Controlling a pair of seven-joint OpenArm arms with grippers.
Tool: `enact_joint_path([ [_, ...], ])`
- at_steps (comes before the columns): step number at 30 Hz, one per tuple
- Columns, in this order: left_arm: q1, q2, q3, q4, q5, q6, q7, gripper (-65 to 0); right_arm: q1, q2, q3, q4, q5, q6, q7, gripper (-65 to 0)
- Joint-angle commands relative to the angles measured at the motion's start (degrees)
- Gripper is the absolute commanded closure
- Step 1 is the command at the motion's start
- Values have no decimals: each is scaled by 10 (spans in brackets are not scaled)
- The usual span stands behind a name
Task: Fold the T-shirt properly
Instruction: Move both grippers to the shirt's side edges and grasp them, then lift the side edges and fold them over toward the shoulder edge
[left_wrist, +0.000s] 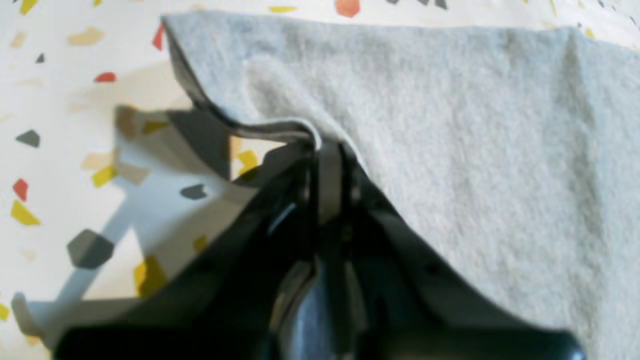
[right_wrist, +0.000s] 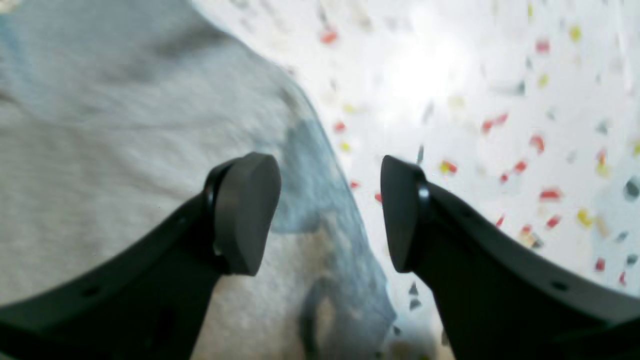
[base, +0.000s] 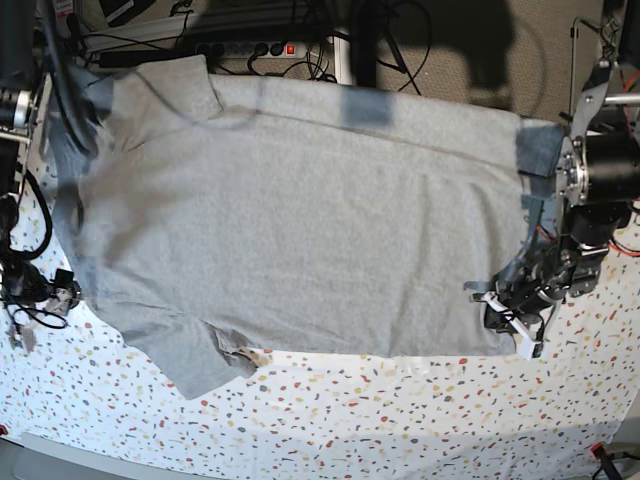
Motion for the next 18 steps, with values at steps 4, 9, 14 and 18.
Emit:
enact_joint_path([
  [4,-10,2,0,2,7,-7,13,0,67,-15,-54,-70,-78,1,78,-358],
  [9,-10,3,0,2,7,-7,7,0,123,-57,-90,-157,-171,-31,136,-358],
  [14,-10,2,0,2,7,-7,-3,0,160,-78,-90,-226,-280,-54,193,-358],
  [18,-10,2,0,2,7,-7,-3,0,171,-77,-90,-250,-304,-66,200,-358],
])
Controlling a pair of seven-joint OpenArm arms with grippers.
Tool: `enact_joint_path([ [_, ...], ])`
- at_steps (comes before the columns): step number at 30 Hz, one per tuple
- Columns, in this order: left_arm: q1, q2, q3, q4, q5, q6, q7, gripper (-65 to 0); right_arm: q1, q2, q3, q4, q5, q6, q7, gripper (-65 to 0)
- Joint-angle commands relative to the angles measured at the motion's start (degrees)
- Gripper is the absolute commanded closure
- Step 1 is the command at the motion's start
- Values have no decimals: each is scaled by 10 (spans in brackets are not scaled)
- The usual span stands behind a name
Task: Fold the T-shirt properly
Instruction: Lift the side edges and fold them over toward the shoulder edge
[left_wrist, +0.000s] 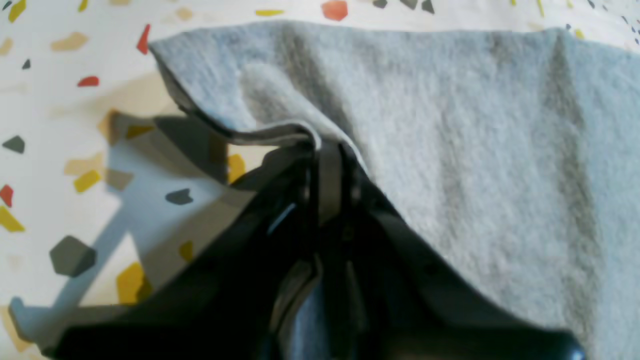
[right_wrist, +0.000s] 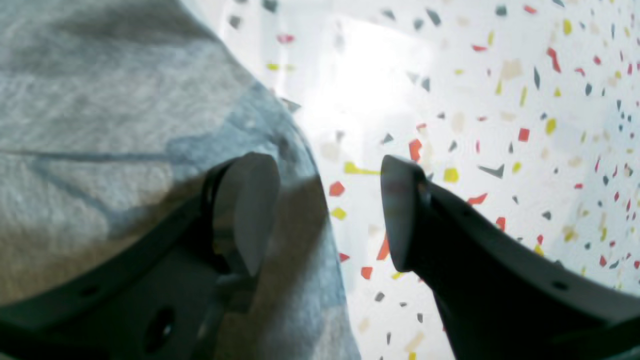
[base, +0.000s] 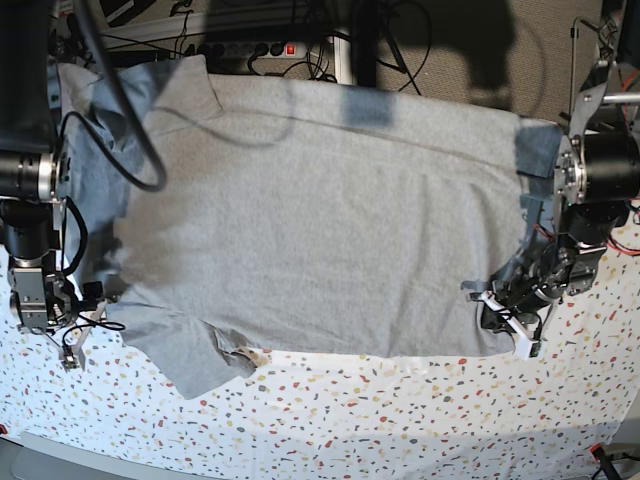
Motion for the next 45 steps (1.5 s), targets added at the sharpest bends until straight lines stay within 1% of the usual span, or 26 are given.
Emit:
enact_joint_path([
  [1,-13,0,0,2,7,-5,9,0,22,9,1,6,1,-5,7,-358],
  [7,-13,-1,0,2,7,-5,5,0,17,14,1,-30,5,-4,8,-358],
  [13,-13,0,0,2,7,-5,5,0,14,14,1,-93,5,-4,55,-355],
  [14,-13,0,0,3,6,-5,5,0,14,14,1,-96,5,-4,56,-334],
  [15,-13,0,0,2,7,-5,5,0,14,14,1,-96,5,-4,56,-297],
  [20,-13,0,0,2,6,-5,5,0,14,12,1,-96,5,2,56,-44],
  [21,-13,1,0,2,0,-5,3,0,14,10,1,-96,5,2,57,-3],
  [25,-13,10,0,3,-47,-5,0,0,14,6,1,-96,5,2,83,0],
  [28,-17,17,0,3,-49,-3,-18,0,19,7,1,-94,0,2,99,0],
  [32,-34,20,0,4,-47,44,-17,0,32,6,1,-93,1,2,97,0],
  [35,-48,20,0,4,-47,45,-12,0,35,6,1,-85,1,3,96,0],
  [36,-53,19,0,4,-47,45,-10,0,35,7,1,-79,2,9,94,0],
  [39,-67,18,0,4,-47,45,-2,0,35,7,1,-50,6,33,63,0],
  [42,-80,18,0,4,-47,45,7,0,35,7,1,-12,37,48,7,0],
  [45,-83,18,0,4,-47,45,10,0,35,10,1,22,70,79,-53,0],
])
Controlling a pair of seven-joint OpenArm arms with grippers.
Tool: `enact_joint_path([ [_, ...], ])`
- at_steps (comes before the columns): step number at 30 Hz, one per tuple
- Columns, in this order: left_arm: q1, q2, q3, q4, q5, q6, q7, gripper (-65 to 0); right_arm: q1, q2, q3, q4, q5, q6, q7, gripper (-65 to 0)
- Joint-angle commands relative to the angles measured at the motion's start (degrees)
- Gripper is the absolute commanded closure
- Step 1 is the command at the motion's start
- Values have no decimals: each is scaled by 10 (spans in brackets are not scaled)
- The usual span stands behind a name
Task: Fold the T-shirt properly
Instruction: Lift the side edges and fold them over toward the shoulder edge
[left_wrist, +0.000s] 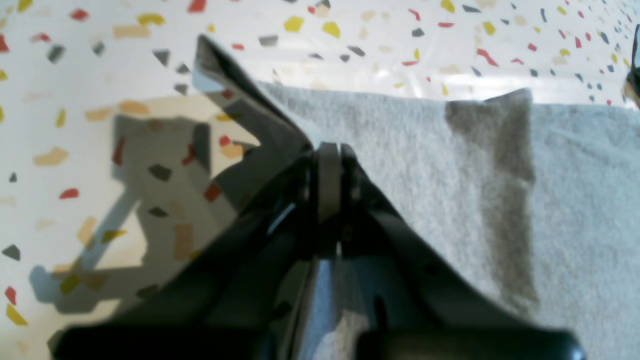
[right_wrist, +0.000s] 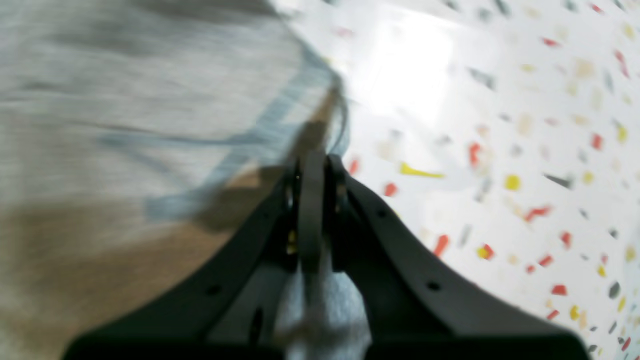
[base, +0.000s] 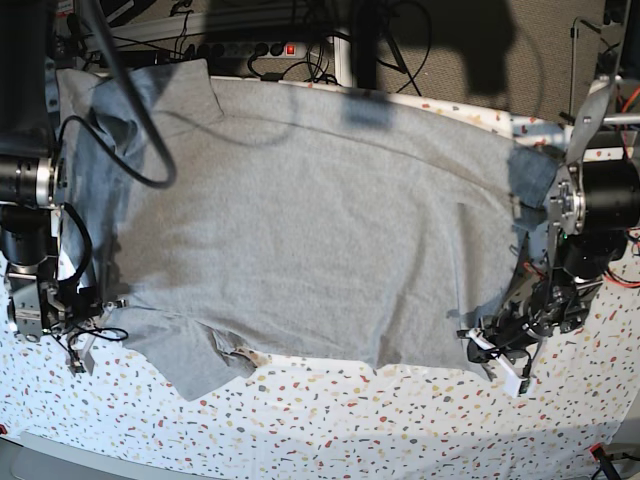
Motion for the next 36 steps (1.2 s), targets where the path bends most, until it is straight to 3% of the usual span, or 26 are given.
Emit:
enact_joint_path([
  [1,-22,-3,0,7,-8,-5,-9,0,23,12,0,17,13,16,-5,0],
  [4,-19,-6,0,7,3,-7,-7,0,23,19,1,24,41,76,-14,0],
  [9,-18,-13,0,7,2,-11,-7,0,3,39,1,26,107,96,-5,0],
  [15,-4,-18,0,8,-6,-46,-38,0,-63,47,1,86,135,96,45,0],
  [20,5,-19,0,8,-6,-46,-38,0,-149,51,20,219,185,94,54,0],
  [25,10,-31,0,8,-36,-80,-37,0,-249,57,95,367,206,74,49,0],
  [31,13,-37,0,8,-49,-81,-36,0,-340,56,199,479,206,75,37,0],
  [36,46,-32,0,40,-57,-81,-35,0,-391,57,245,542,206,75,27,0],
])
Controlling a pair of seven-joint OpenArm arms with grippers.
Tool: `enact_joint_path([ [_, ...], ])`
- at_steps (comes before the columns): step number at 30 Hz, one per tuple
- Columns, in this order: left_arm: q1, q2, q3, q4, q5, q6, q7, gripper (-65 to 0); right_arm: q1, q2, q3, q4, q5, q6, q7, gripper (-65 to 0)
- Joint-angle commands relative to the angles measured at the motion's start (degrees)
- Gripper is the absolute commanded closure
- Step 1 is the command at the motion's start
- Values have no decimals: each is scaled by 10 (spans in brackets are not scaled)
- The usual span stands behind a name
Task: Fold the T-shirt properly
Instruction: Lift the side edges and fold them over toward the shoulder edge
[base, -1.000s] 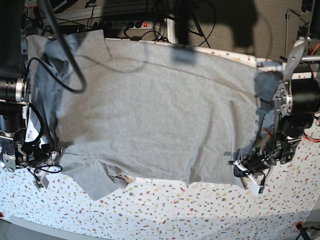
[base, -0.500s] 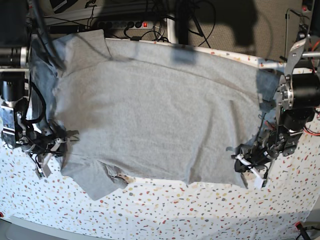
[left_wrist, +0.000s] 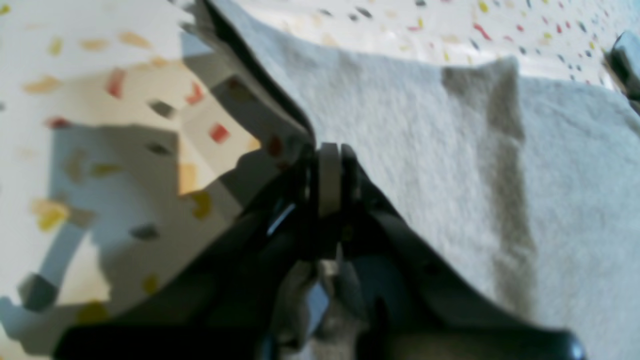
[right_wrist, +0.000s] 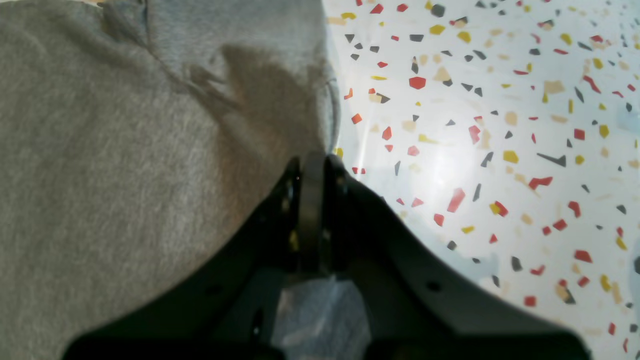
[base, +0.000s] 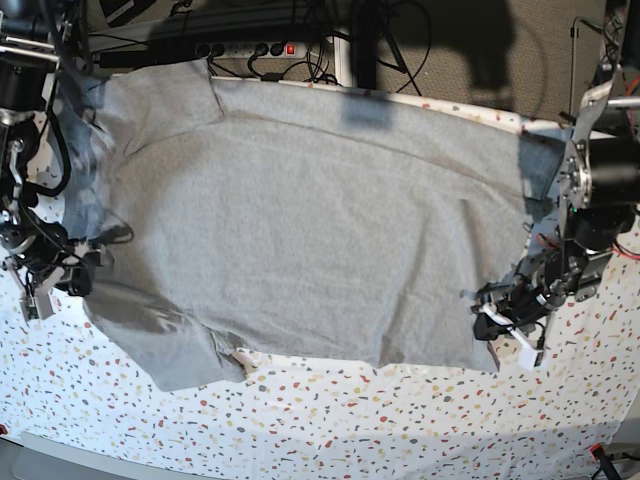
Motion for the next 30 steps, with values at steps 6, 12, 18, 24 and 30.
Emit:
enact_joint_path([
  [6,60,-5,0,133,-47,24,7,0,-1,12,24,23,10,1,-1,0],
  [12,179,-6,0,397,-66,116,66,0,-5,13,24,29,14,1,9,0],
  [18,289,-42,0,655,-78,229,98,0,-74,9,61,122,42,1,12,0],
  [24,342,-81,-1,704,-113,238,150,0,-154,9,148,194,105,2,-5,0],
  [30,378,-111,-1,730,-216,193,191,0,-237,9,221,252,134,4,-9,0],
])
